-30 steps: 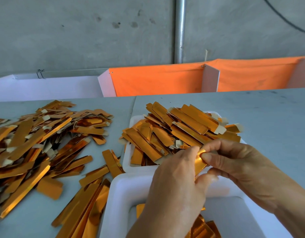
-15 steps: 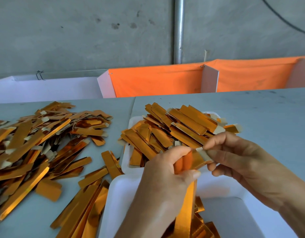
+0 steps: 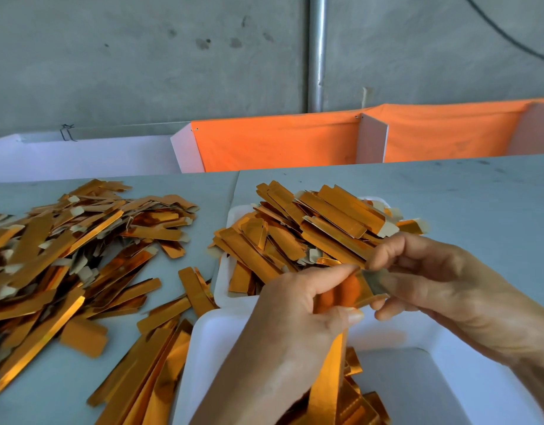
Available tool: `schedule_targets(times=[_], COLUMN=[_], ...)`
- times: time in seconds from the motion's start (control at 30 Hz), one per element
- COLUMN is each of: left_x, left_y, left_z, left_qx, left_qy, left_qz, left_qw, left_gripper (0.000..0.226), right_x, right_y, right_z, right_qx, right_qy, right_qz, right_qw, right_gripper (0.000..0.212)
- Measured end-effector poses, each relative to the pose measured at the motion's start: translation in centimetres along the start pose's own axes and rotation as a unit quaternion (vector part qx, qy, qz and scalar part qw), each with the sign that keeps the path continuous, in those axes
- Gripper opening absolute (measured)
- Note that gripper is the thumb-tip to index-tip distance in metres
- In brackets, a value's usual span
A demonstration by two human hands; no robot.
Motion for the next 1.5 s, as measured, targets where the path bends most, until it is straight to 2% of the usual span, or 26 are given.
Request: schedule_targets(times=[0.23, 0.33, 0.43, 0.6, 0.67, 0.83, 0.97, 1.13, 1.33, 1.5], left_x=[0.0, 0.0, 0.0, 0.0, 0.0, 0.0, 0.0, 0.0, 0.1, 0.0], left_y=[-0.1, 0.0, 0.0, 0.4, 0.3, -0.2, -0.3, -0.2, 0.0, -0.1], left_z=[0.0, -0.1, 0.1, 0.2, 0.2, 0.1, 0.0, 0.0, 0.0, 0.0], left_qx=[0.002, -0.009, -0.043, -0.112, -0.116, -0.100, -0.092, -0.095, -0.124, -0.134], left_qy=[-0.001, -0.006, 0.019, 0.038, 0.039, 0.027, 0.013, 0.007, 0.019, 0.022], left_qz=[0.006, 0.007, 0.017, 0.016, 0.024, 0.035, 0.030, 0.025, 0.019, 0.011], left_qw=[1.000, 1.000, 0.999, 0.993, 0.992, 0.994, 0.995, 0.995, 0.992, 0.991], left_gripper=[0.042, 0.047, 0.049, 0.051, 0.052, 0.049, 0.042, 0.044, 0.046, 0.044], right_x=[0.3, 0.1, 0.0, -0.2, -0.2, -0.3, -0.4, -0.6, -0.6, -0.6], right_y=[0.3, 0.5, 0.6, 1.2, 1.3, 1.2, 1.6, 1.7, 1.9, 1.8], right_z=[-0.4, -0.4, -0.4, 0.2, 0.3, 1.1, 1.8, 2.4, 2.2, 2.2], right_qx=[0.019, 0.033, 0.065, 0.121, 0.081, -0.088, -0.133, -0.144, -0.093, -0.085], right_qy=[-0.005, -0.004, -0.008, -0.007, 0.003, 0.041, 0.066, 0.087, 0.105, 0.097], right_qz=[-0.028, -0.014, 0.006, 0.018, 0.013, -0.020, -0.066, -0.060, -0.039, -0.022], right_qw=[0.999, 0.999, 0.998, 0.992, 0.997, 0.995, 0.987, 0.984, 0.989, 0.991], right_gripper=[0.025, 0.016, 0.009, 0.017, 0.007, 0.017, 0.043, 0.036, 0.013, 0.010])
Point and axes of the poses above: each hand's wrist, its own x-axis away from the middle knuckle, its own y-axis out of the palm, z = x × y, the point moved 6 cm from there along -x, towards the middle knuckle, and after that the axes turned 11 degrees about x, right-handed, at the moved point
